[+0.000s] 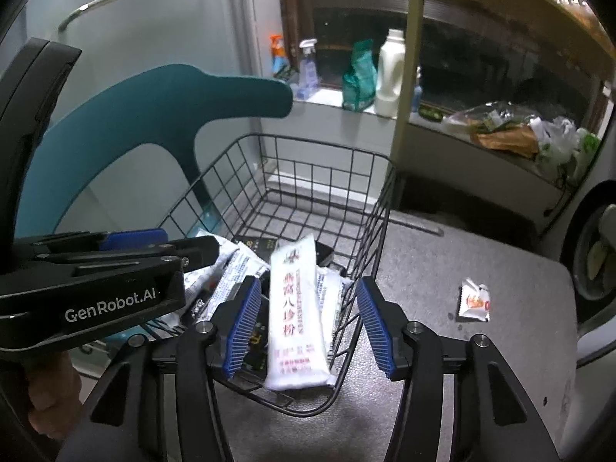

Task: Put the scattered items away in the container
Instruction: 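Carry both packets over the basket and open both tools, then move the right tool back toward the pizza-print snack packet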

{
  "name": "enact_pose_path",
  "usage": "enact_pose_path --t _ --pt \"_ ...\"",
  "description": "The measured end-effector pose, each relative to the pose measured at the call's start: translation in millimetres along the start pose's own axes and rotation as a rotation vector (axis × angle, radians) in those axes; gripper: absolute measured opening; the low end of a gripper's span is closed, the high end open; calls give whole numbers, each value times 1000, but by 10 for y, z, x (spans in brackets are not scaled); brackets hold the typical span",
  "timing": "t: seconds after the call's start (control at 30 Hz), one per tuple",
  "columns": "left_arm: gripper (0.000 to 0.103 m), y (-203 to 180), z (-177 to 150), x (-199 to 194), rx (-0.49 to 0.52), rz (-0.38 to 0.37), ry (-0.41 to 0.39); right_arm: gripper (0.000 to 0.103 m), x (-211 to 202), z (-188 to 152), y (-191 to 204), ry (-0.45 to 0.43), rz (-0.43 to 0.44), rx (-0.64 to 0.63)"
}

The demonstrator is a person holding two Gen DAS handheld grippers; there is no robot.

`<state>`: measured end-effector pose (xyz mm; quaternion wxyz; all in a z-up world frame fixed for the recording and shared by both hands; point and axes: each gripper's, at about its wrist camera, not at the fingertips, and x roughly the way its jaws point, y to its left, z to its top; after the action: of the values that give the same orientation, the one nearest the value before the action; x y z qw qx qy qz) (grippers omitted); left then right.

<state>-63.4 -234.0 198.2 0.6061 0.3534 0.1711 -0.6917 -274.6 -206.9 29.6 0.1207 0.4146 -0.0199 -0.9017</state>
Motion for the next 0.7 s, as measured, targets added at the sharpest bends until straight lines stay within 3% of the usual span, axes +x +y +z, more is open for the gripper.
enact_pose_path --t 0.43,0.67,0.7 --pt "55 -292 -63 -103 34 -29 11 52 -275 -128 -295 -24 -12 71" --pt "55 -948 -173 -96 124 -82 21 52 -526 -454 -957 -31 -103 176" --pt "55 -1051 -195 -78 137 -91 25 52 -596 -601 -1242 -22 -140 221"
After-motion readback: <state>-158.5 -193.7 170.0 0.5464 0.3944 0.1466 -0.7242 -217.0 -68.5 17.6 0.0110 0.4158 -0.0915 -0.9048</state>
